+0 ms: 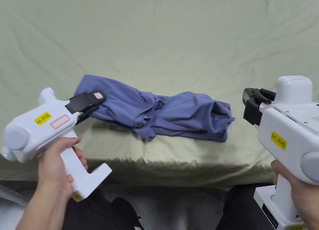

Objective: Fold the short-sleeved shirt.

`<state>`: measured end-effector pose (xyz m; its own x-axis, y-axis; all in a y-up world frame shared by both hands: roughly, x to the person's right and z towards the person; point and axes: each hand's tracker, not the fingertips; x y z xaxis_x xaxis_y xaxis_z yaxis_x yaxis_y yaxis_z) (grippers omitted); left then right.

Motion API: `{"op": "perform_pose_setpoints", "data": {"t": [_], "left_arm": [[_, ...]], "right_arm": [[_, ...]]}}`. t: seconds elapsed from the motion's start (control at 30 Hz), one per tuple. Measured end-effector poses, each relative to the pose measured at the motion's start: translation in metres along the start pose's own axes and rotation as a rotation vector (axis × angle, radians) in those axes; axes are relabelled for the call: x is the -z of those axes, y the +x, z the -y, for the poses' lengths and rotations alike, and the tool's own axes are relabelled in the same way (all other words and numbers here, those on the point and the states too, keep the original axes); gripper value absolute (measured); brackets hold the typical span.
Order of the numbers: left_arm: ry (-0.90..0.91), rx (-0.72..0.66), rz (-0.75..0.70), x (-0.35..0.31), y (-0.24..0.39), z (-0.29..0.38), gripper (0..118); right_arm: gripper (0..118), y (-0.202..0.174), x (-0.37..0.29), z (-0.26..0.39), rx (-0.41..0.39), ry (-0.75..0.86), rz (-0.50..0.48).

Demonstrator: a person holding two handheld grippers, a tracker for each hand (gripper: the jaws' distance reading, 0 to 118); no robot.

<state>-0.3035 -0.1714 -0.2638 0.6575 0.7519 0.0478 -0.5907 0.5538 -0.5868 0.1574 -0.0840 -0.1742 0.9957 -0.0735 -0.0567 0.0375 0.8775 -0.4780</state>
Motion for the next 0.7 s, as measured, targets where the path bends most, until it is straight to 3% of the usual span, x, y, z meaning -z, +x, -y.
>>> {"op": "perform_pose_setpoints", "data": {"t": [0.1, 0.23, 0.4, 0.57, 0.7], "left_arm": [[-0.013, 0.231, -0.112, -0.016, 0.025, -0.017, 11], [0.014, 0.524, -0.133, -0.008, 0.094, -0.004, 11], [-0.110, 1.001, -0.237, 0.051, 0.190, 0.067, 11], [-0.261, 1.346, -0.316, 0.118, 0.217, 0.161, 11], [-0.279, 1.364, -0.337, 0.134, 0.203, 0.180, 11]], "right_arm": [[0, -0.002, 0.004, 0.001, 0.008, 0.000, -0.010], [0, -0.003, 0.007, 0.005, 0.016, -0.004, -0.020], [0, 0.003, 0.001, 0.013, 0.016, -0.005, -0.024], [0, 0.021, -0.005, 0.022, 0.029, 0.002, 0.006], [0, 0.033, -0.010, 0.023, 0.036, 0.002, 0.020]]}}
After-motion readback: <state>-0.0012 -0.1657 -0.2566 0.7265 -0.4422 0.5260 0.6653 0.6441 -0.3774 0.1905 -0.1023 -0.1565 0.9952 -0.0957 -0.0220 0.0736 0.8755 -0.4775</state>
